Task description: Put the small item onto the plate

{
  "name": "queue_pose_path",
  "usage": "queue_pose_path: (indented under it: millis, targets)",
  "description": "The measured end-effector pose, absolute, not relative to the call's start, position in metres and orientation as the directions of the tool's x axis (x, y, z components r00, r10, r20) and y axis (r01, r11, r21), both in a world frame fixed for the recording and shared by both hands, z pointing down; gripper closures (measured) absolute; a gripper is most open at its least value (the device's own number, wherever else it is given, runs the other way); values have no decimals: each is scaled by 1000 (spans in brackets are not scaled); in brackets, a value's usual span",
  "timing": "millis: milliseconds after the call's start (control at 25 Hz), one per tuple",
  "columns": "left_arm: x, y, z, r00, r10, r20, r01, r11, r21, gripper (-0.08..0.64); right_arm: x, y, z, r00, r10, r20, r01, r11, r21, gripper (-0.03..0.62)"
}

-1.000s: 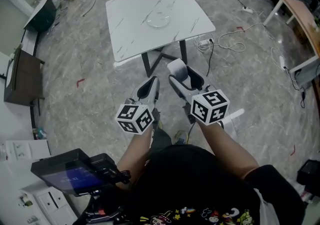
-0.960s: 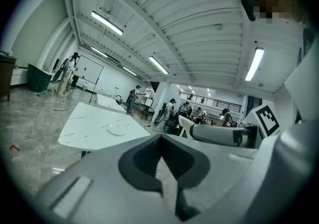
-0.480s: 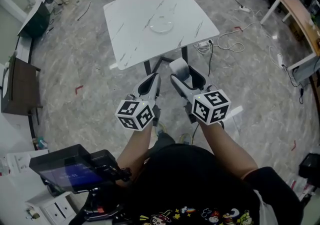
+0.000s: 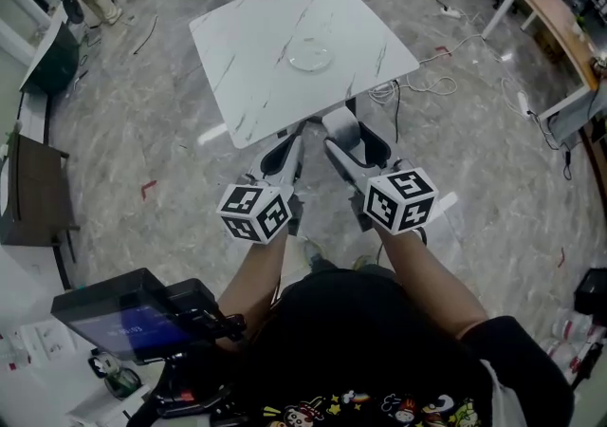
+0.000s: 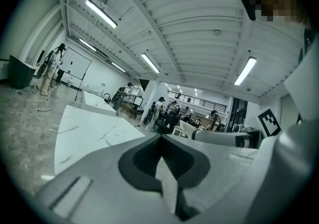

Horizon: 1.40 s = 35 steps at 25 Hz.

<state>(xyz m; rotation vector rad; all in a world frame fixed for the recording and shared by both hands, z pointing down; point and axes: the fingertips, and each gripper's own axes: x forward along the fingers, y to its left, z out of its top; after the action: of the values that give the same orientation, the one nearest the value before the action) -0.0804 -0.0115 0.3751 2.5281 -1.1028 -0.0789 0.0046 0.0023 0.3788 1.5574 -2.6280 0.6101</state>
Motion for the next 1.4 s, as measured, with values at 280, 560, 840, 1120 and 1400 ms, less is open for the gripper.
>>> queue_pose_path:
  millis: [280, 560, 840, 1120, 1400]
  targets:
    - [-95, -22, 382, 707, -700, 101, -677, -628, 384, 559, -12, -4, 387, -484, -841, 241, -859, 404, -314, 265]
    - [-94, -28, 382, 722, -683, 106, -663, -641, 387, 559, -12, -16, 383, -473, -847, 243, -866, 397, -304, 265]
    - [-91, -50, 383, 720, -685, 111, -668, -640, 378, 559, -8, -42, 388, -480, -842, 246, -862, 401, -311, 265]
    - [-82, -96, 390, 687, -716, 123, -701, -609, 371, 559, 3, -90, 400, -516, -818, 253, -843, 431, -322, 265]
    - [-60, -154, 397, 642, -754, 143, -739, -558, 377, 559, 23, -149, 415, -559, -779, 282, -819, 466, -335, 265]
